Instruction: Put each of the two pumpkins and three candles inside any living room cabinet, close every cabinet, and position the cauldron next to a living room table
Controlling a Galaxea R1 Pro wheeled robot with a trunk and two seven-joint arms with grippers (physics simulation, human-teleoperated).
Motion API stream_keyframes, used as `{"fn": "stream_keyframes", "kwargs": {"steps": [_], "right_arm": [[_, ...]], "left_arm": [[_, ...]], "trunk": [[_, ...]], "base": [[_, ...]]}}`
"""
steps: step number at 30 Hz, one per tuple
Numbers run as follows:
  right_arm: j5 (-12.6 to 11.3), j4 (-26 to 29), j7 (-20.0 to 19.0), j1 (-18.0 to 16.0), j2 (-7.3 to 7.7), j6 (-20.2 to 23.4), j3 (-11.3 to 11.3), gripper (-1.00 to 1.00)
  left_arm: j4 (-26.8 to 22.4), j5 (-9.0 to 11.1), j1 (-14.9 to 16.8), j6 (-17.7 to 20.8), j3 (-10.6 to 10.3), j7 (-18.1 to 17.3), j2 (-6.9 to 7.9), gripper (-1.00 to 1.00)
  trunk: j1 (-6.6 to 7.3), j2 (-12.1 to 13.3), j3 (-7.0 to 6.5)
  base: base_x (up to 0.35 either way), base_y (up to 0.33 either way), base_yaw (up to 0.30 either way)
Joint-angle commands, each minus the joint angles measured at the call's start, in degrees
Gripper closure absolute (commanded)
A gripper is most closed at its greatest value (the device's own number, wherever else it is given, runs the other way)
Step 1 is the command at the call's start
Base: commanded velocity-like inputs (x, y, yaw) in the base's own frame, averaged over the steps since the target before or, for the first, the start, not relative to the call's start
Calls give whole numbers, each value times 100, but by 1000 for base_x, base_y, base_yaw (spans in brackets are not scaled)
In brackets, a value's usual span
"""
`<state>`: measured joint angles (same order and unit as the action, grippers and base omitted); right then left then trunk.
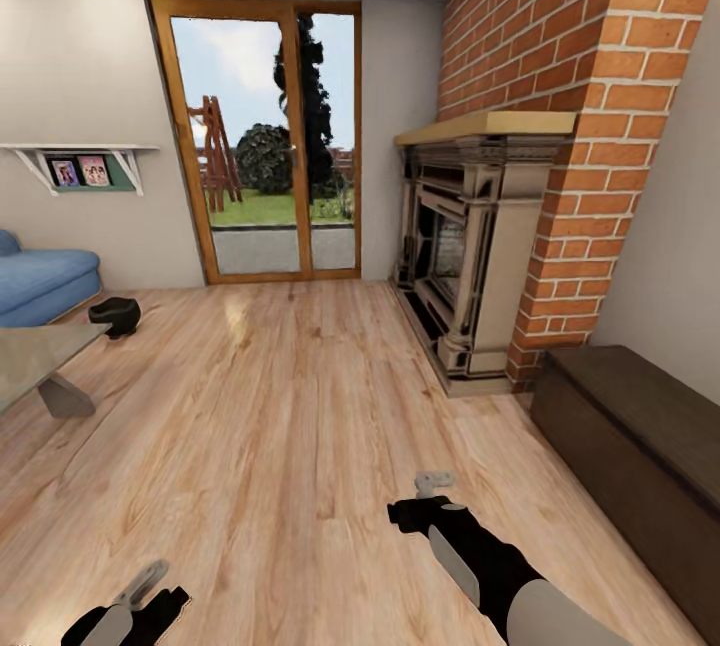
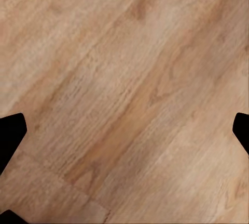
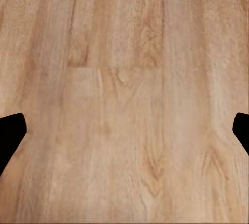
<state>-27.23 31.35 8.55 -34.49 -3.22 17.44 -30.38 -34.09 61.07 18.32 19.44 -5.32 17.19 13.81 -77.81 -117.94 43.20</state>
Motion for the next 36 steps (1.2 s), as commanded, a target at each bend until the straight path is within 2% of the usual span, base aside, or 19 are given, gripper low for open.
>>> {"fn": "stream_keyframes", "kwargs": {"steps": [1, 7, 28, 36], "right_arm": [[-61, 11, 54, -5, 5, 17, -38, -100], [-92, 12, 40, -5, 13, 12, -38, -100], [-100, 11, 42, -5, 15, 23, -34, -100], [-62, 11, 34, -5, 15, 24, -31, -100]], "left_arm": [[-10, 55, 3, -2, -39, 48, 6, -100], [-10, 54, 4, -2, -43, 48, -1, -100], [-10, 22, 4, -10, -57, 48, -27, -100], [-10, 12, 4, -11, -61, 48, -28, -100]], "trunk": [[-2, -3, 9], [-2, -3, 15], [-2, -3, 15], [-2, -3, 16]], "base": [[302, 125, 275], [306, 114, 166], [309, 106, 6], [312, 99, 182]]}}
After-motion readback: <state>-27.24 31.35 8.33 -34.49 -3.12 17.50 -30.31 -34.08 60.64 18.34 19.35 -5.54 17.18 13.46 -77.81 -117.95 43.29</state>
